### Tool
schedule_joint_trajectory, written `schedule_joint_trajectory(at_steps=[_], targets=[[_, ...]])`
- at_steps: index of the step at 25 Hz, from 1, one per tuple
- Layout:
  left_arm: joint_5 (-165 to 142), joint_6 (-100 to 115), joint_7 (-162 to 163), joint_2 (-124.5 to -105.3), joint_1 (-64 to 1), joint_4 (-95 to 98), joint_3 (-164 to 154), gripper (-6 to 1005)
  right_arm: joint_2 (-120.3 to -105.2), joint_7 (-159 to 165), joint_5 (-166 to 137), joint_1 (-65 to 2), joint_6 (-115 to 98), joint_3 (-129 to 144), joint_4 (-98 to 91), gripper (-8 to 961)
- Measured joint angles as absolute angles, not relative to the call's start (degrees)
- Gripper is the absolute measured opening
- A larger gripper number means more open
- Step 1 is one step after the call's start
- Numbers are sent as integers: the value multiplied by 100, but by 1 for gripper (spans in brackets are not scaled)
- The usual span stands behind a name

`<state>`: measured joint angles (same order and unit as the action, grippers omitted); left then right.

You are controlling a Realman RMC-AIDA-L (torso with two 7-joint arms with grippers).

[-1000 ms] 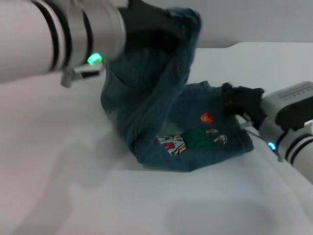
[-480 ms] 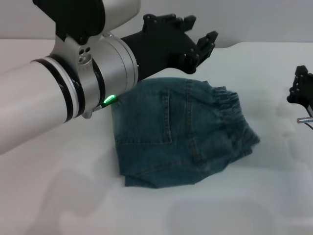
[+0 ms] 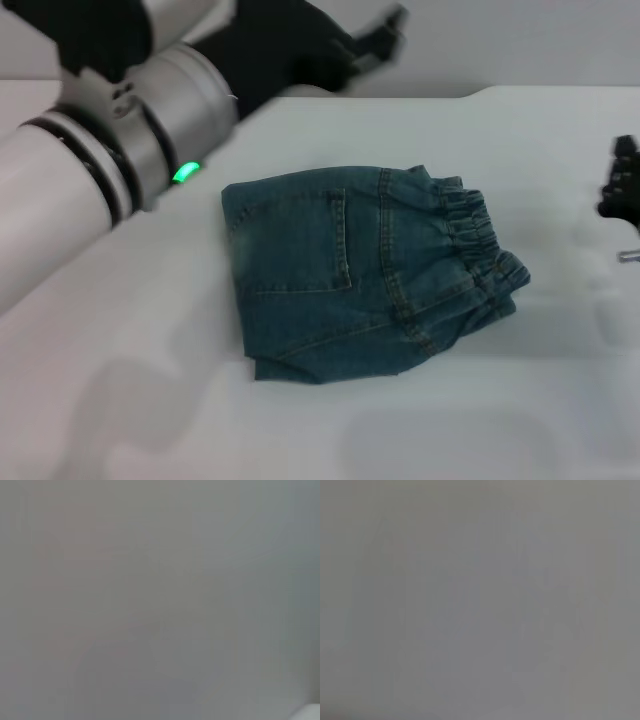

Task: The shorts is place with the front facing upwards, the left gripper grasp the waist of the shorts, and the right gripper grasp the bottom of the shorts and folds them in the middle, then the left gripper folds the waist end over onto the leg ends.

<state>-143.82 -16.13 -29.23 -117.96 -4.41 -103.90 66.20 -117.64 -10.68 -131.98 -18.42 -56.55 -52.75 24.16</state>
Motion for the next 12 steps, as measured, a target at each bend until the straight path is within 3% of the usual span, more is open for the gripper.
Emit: schedule_joint_trajectory(at_steps=[7, 12], targets=[[-14524, 2144, -2794, -11806, -239, -7959, 6551, 848, -11836, -1040, -13125, -1402, -6963, -5680, 2119, 0], [-14344, 3956, -2112, -11856, -756, -5826, 6449, 840, -11908, -1004, -13059, -1266, -7014, -6049, 2048, 0]])
